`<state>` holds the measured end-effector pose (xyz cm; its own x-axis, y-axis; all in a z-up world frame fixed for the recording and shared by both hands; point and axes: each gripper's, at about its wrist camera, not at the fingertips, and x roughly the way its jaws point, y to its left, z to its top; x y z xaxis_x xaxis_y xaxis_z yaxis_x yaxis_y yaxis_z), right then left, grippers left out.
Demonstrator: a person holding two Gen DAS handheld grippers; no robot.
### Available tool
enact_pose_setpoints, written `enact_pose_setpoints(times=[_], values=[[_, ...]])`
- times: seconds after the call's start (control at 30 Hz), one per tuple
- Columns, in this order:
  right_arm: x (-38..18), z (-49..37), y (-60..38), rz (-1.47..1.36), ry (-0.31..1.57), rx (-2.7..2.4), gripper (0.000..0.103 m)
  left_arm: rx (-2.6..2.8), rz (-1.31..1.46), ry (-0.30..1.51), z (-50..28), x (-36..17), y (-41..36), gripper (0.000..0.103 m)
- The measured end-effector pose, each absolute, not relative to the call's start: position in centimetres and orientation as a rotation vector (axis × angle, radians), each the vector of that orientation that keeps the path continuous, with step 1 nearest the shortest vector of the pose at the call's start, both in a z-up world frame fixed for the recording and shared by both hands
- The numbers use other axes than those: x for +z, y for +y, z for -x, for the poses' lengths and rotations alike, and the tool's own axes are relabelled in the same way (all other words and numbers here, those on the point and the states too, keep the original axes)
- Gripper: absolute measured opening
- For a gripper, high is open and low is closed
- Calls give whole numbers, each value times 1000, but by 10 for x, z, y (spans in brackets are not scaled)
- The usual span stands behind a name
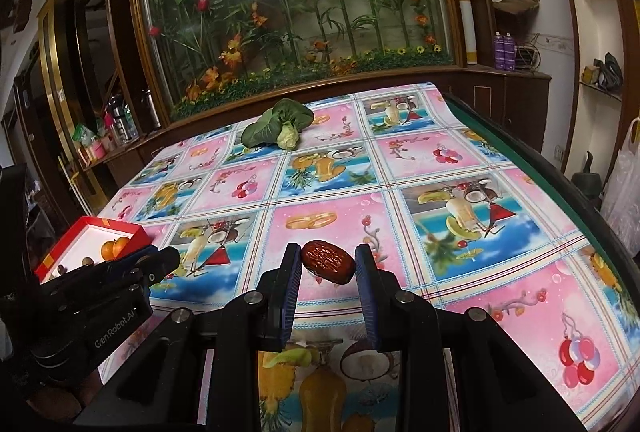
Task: Organize fruits
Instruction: 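Carry the red date and brown nut toward the tray with both tools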
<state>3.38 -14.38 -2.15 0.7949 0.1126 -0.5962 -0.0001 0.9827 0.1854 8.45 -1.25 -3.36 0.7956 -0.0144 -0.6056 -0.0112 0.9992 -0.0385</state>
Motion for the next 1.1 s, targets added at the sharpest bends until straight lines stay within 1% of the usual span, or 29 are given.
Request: enact_pose_setpoints(times=[0.23, 0.7, 0.8, 0.93, 1.1], values=[[-23, -38, -142, -205, 656, 107, 28, 16, 62, 659, -88, -36, -5, 23], [-13, -27, -128, -123, 610, 108, 28, 34, 73, 608, -81, -31, -2, 23], [-11, -24, -128, -109, 597, 92, 28, 61, 92, 640, -80, -28, 2, 23], [-10, -22, -131, -101, 584, 61, 28, 94, 107, 671, -61, -15, 11, 23], [-10, -21, -128, -65, 582, 40, 28, 137, 118, 658, -26, 0, 25, 23]])
